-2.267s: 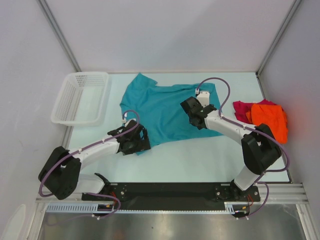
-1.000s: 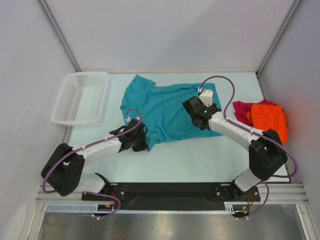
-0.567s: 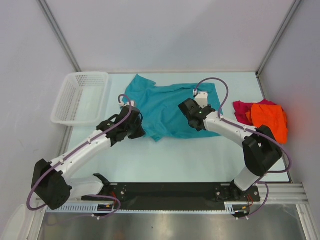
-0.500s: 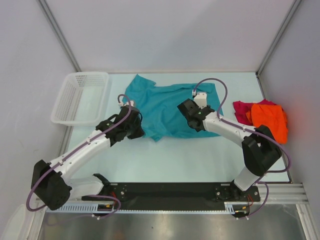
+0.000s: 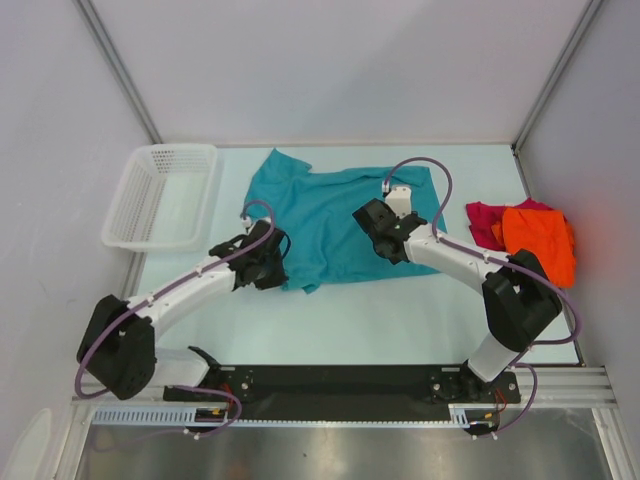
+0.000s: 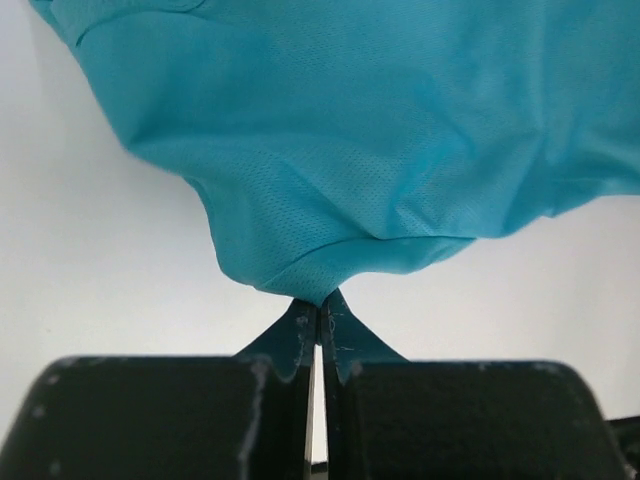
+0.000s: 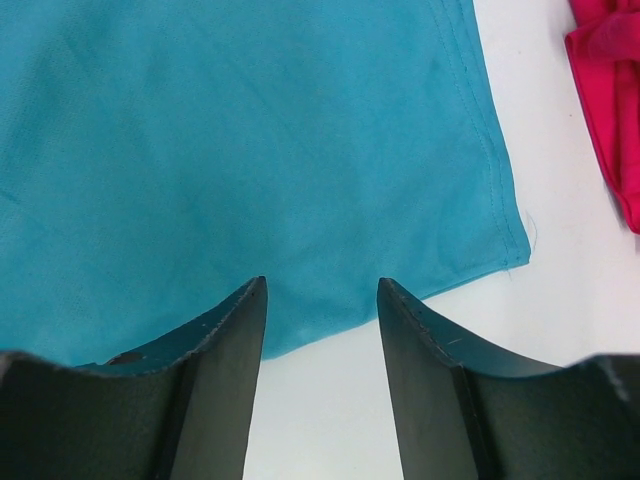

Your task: Fold and stack the t-shirts

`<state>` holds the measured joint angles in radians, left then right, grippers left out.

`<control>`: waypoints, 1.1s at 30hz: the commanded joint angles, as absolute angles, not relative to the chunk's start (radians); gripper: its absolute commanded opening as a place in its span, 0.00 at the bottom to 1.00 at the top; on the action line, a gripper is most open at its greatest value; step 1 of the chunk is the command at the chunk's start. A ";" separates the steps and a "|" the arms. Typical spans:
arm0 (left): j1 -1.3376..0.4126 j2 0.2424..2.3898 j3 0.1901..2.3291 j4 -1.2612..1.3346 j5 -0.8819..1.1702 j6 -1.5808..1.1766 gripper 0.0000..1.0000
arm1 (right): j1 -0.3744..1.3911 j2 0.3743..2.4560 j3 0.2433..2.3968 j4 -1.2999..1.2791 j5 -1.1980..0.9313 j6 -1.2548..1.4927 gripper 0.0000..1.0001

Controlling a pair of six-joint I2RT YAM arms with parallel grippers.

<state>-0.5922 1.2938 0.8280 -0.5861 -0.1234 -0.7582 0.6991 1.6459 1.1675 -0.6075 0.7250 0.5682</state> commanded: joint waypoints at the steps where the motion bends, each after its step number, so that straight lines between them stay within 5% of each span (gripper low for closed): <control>1: -0.586 1.391 0.863 -0.480 -0.127 -0.732 0.00 | 0.715 1.638 1.215 -0.609 0.735 0.580 0.53; 12: -0.560 1.693 1.296 -0.554 -0.153 -0.644 0.00 | 0.773 1.575 1.198 -0.684 0.785 0.609 0.53; 21: -0.480 1.681 1.330 -0.591 -0.161 -0.632 0.00 | 0.772 1.597 1.192 -0.655 0.769 0.606 0.53; 23: -0.466 1.692 1.319 -0.591 -0.150 -0.624 0.12 | 0.778 1.609 1.200 -0.650 0.758 0.604 0.52; 24: -0.466 1.695 1.309 -0.589 -0.147 -0.621 0.29 | 0.778 1.612 1.206 -0.650 0.758 0.606 0.52; 25: -0.465 1.698 1.304 -0.586 -0.146 -0.620 0.60 | 0.781 1.615 1.207 -0.650 0.756 0.604 0.52; 28: -0.466 1.704 1.284 -0.583 -0.138 -0.620 0.97 | 0.787 1.621 1.213 -0.647 0.750 0.598 0.52; 33: -0.465 1.686 1.247 -0.571 -0.126 -0.618 0.99 | 0.788 1.631 1.215 -0.649 0.747 0.597 0.50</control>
<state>-0.4637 1.7020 1.2713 -0.5873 -0.1429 -0.6273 0.7818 1.6161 1.1751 -0.6613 0.7383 0.5888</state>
